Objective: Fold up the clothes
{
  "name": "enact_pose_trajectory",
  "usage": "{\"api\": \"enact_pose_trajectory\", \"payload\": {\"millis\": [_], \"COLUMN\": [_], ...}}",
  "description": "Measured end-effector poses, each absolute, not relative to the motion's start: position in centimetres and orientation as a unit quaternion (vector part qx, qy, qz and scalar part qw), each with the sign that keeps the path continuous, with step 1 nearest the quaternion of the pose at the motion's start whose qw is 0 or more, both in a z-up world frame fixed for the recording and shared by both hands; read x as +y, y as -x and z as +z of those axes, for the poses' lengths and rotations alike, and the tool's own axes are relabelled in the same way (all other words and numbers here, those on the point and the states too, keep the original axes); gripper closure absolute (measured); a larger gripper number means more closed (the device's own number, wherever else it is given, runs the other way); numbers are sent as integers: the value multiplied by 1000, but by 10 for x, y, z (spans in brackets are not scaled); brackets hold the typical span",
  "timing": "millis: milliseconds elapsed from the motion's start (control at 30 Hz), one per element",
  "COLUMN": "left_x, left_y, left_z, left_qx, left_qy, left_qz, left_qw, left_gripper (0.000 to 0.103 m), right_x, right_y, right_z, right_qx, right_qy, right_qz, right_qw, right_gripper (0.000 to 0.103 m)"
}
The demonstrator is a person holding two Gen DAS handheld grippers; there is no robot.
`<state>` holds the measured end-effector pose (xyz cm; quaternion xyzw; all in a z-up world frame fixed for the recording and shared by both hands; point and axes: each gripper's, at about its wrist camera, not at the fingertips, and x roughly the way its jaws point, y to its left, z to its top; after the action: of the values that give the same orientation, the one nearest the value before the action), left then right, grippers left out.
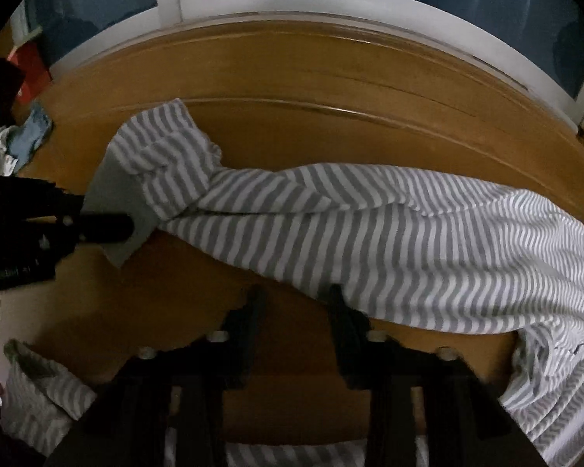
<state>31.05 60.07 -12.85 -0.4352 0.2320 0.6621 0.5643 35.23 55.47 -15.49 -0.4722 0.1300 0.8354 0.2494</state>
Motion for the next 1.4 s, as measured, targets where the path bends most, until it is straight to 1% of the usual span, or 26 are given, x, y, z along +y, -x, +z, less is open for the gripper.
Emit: {"api": "enact_pose_trajectory", "payload": {"millis": [33, 67, 233, 333, 433, 533, 633, 733, 867, 933, 1067, 1100, 1133, 1167, 1233, 1267, 1333, 1400], "left_x": [595, 589, 551, 518, 491, 462, 441, 436, 431, 428, 405, 401, 396, 387, 367, 357, 345, 348], "left_y": [-310, -309, -288, -266, -242, -218, -197, -193, -200, -199, -177, -170, -164, -155, -141, -137, -132, -134], "left_z": [-120, -111, -63, -35, -28, -42, -72, -95, -116, -124, -127, -126, -127, -129, -130, -129, -124, -118], "left_qx": [222, 211, 151, 112, 84, 65, 44, 48, 65, 52, -13, -23, -34, -53, -94, -115, -122, -87], "left_qy": [430, 424, 396, 379, 375, 398, 455, 492, 514, 521, 532, 528, 528, 532, 535, 533, 529, 529], "left_qz": [670, 678, 731, 778, 818, 838, 830, 820, 809, 806, 807, 812, 815, 815, 816, 817, 818, 818], "left_qw": [563, 562, 535, 488, 428, 367, 321, 289, 278, 277, 256, 247, 236, 222, 198, 188, 191, 209], "left_gripper": [94, 94, 94, 94, 94, 93, 92, 92, 91, 91, 91, 90, 87, 78, 71, 71, 71, 71], "right_x": [553, 552, 544, 542, 544, 548, 549, 548, 549, 554, 560, 558, 557, 556, 555, 555, 551, 546], "right_y": [-354, -357, -365, -374, -384, -392, -396, -394, -381, -371, -350, -346, -344, -342, -340, -340, -339, -338], "right_z": [-155, -156, -154, -153, -152, -150, -142, -130, -125, -130, -144, -145, -145, -145, -144, -143, -141, -139], "right_qx": [129, 130, 122, 118, 119, 127, 139, 151, 156, 160, 164, 162, 158, 154, 148, 146, 141, 132], "right_qy": [471, 469, 472, 478, 484, 491, 487, 469, 458, 459, 468, 468, 470, 475, 485, 490, 504, 518], "right_qz": [837, 838, 842, 841, 837, 830, 829, 839, 846, 846, 841, 841, 840, 838, 834, 832, 825, 821], "right_qw": [249, 246, 231, 225, 227, 234, 239, 230, 224, 218, 216, 218, 219, 219, 217, 216, 211, 200], "right_gripper": [97, 99, 102, 102, 102, 102, 102, 102, 100, 100, 100, 100, 100, 100, 100, 100, 99, 99]}}
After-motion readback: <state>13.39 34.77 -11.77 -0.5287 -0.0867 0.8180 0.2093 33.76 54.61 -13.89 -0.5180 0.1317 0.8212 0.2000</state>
